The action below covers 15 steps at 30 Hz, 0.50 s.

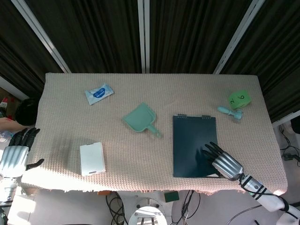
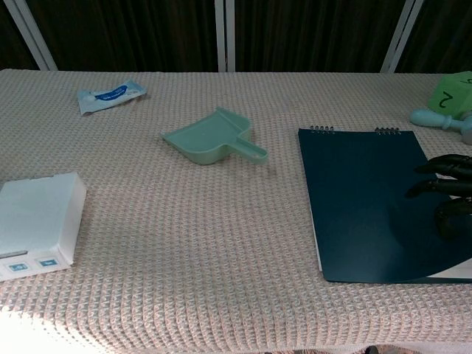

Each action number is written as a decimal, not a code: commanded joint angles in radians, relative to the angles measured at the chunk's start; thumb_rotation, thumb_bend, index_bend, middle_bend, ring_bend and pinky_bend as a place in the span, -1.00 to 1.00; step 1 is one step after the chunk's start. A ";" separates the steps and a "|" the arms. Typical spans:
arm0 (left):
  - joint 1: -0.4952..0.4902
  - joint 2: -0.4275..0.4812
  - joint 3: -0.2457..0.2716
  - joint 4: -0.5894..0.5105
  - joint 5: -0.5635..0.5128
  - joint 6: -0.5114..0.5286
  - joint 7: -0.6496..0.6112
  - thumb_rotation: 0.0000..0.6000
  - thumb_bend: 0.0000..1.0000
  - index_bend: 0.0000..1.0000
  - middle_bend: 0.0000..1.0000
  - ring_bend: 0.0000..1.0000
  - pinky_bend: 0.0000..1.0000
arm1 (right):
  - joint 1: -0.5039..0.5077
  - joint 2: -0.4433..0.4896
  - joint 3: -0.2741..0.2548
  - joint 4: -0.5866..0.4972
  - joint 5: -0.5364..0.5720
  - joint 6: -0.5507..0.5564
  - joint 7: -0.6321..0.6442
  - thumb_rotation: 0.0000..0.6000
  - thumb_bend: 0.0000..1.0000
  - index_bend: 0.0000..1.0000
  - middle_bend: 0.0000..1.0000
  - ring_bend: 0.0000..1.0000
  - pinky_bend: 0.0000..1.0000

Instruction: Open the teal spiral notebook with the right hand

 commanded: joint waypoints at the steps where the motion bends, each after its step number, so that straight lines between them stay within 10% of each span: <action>1: 0.002 -0.008 -0.003 0.017 0.011 0.016 -0.014 1.00 -0.88 -0.80 -0.82 -0.86 -0.74 | -0.003 -0.009 0.004 0.008 0.003 0.000 0.004 1.00 -0.05 1.00 -0.72 -1.00 -1.00; 15: 0.005 -0.012 -0.003 0.020 0.021 0.033 -0.016 1.00 -0.88 -0.80 -0.83 -0.86 -0.74 | -0.015 -0.017 0.007 0.018 -0.006 0.023 0.018 1.00 -0.05 1.00 -0.72 -1.00 -1.00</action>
